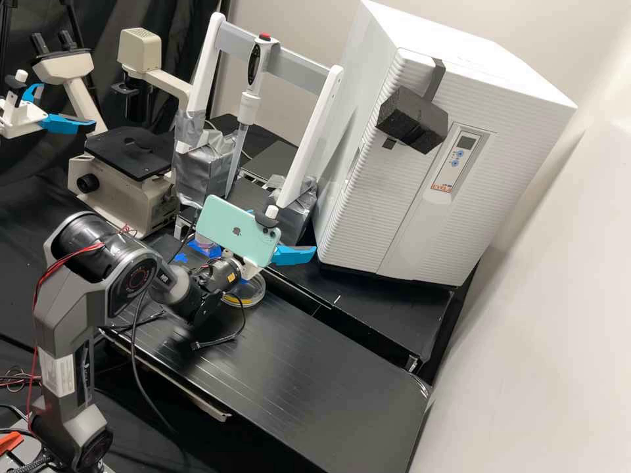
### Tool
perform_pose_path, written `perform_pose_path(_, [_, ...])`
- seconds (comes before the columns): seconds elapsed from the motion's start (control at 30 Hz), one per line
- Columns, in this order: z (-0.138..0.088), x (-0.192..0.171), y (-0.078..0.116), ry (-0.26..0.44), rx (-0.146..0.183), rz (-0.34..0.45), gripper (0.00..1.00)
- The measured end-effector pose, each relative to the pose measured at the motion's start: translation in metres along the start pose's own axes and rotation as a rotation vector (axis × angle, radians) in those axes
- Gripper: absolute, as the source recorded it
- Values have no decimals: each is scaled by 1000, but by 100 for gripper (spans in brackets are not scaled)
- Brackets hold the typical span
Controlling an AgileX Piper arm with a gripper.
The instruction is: Open the lid
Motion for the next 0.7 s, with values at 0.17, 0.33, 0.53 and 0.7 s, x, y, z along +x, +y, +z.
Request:
perform_pose_path(0.17, [0,0,0,0,0,0,100])
perform_pose_path(0.33, [4,-7,2,1,-11,4,100])
perform_pose_path(0.53, [10,-47,13,43,-19,45,100])
perform_pose_path(0.7, [13,-86,19,121,-5,91,100])
